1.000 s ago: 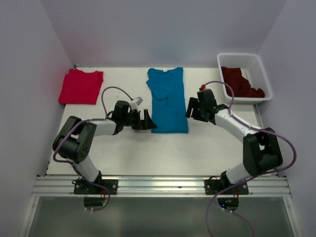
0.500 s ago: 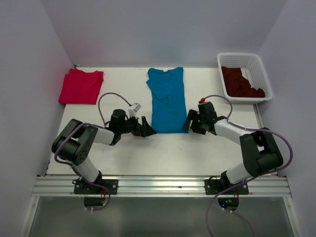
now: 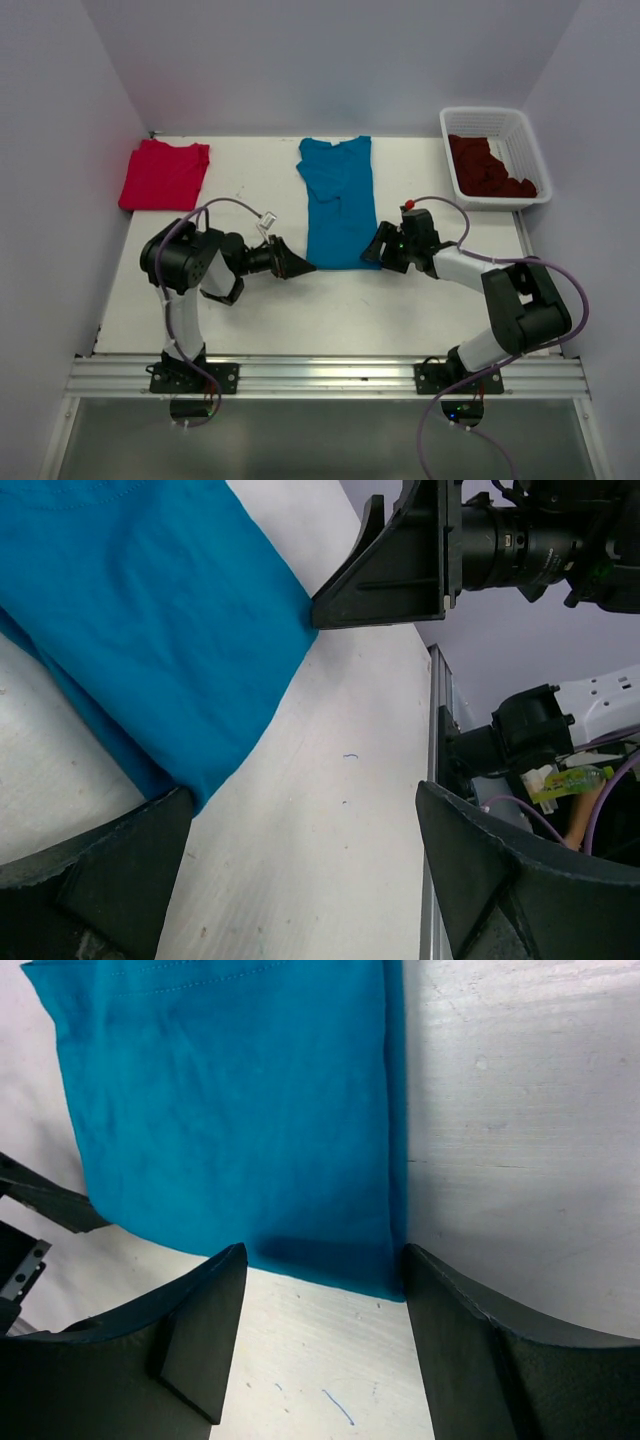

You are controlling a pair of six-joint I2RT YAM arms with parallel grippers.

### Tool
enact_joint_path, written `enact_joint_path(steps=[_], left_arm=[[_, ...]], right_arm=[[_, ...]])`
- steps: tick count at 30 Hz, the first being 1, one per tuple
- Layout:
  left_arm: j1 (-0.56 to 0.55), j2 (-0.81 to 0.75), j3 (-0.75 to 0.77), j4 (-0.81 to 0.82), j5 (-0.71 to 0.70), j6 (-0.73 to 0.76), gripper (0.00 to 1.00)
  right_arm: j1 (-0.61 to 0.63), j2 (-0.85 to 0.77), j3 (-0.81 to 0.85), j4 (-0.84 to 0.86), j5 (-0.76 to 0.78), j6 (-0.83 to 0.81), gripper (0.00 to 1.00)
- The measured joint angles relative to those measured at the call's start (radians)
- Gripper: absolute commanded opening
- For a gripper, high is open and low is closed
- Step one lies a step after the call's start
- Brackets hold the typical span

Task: Fold and stack the t-shirts
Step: Fold the tshirt

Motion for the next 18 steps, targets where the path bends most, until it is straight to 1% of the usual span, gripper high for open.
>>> enact_joint_path(steps=[1, 2, 5, 7, 8, 10, 11, 12, 16, 18], left_arm=[[0.0, 0.008, 0.0, 0.017, 0.003, -0.007, 0.9], [0.0, 0.015, 0.003, 0.021, 0.003, -0.013, 0.86], [0.003, 0.04, 0.017, 0.034, 0.005, -0.029, 0.77], [0.004, 0.058, 0.031, 0.033, 0.008, -0.036, 0.68], [0.003, 0.064, 0.039, 0.026, 0.006, -0.039, 0.66], [0.004, 0.065, 0.052, -0.009, 0.004, -0.04, 0.71], [0.003, 0.049, 0.055, -0.047, -0.003, -0.034, 0.72], [0.001, 0.027, 0.058, -0.093, -0.016, -0.02, 0.76], [-0.011, -0.1, 0.061, -0.333, -0.102, 0.074, 0.86], [-0.011, -0.161, 0.064, -0.455, -0.152, 0.117, 0.88]], right_arm=[[0.0, 0.0, -0.006, 0.011, -0.005, 0.007, 0.67], [0.0, 0.0, -0.012, 0.021, -0.01, 0.012, 0.66], [-0.001, 0.0, -0.027, 0.05, -0.024, 0.028, 0.65], [-0.001, 0.0, -0.032, 0.059, -0.029, 0.032, 0.64], [-0.001, 0.0, -0.033, 0.062, -0.029, 0.036, 0.64], [-0.001, 0.0, -0.035, 0.064, -0.03, 0.038, 0.64], [-0.001, -0.001, -0.035, 0.064, -0.03, 0.039, 0.64], [-0.001, -0.002, -0.035, 0.064, -0.029, 0.039, 0.64], [-0.001, -0.006, -0.039, 0.063, -0.029, 0.039, 0.64], [-0.001, -0.007, -0.04, 0.062, -0.029, 0.039, 0.64]])
